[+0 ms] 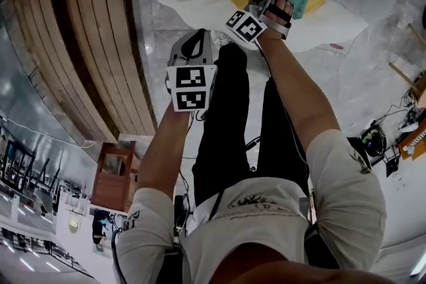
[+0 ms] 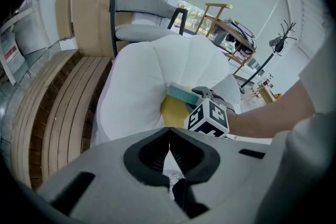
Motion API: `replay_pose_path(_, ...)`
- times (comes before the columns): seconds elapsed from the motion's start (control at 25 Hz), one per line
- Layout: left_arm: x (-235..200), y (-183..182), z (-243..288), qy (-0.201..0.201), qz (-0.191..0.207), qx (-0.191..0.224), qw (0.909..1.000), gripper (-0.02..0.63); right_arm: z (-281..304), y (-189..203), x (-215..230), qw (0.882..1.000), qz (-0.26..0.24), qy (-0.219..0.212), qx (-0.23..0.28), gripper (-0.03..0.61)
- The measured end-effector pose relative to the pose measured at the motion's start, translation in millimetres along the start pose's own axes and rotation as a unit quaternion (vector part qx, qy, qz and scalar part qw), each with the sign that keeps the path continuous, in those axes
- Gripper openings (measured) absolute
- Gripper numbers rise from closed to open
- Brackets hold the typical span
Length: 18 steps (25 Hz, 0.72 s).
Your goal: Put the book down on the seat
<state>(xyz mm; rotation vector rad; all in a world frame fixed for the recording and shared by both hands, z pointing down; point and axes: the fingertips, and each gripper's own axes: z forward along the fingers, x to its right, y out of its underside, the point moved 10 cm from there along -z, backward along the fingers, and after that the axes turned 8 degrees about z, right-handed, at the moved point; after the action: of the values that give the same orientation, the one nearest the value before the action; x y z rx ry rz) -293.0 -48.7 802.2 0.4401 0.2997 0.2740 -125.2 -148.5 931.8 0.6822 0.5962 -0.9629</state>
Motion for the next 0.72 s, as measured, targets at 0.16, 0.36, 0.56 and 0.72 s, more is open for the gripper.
replay_pose_path(0.16,0,-4,5,0.0,-0.003,0.005,1.0,0.02,11,2,-17,0.997,0.035,-0.06,-0.033,0.248)
replay_pose_path(0.36,7,-18,3,-0.006,-0.014,0.021,0.9997,0.02,-2,0,-29,0.99,0.075,-0.121,-0.024,0.298)
replay_pose_path(0.56,16,-27,5,-0.002,-0.008,0.027,0.9996,0.02,-36,8,-10,0.962,0.189,-0.199,0.019,0.302)
replay_pose_path(0.72,28,-41,-4,-0.01,-0.017,0.042,0.9989,0.02,-63,31,28,0.944,0.256,-0.208,0.023,0.131)
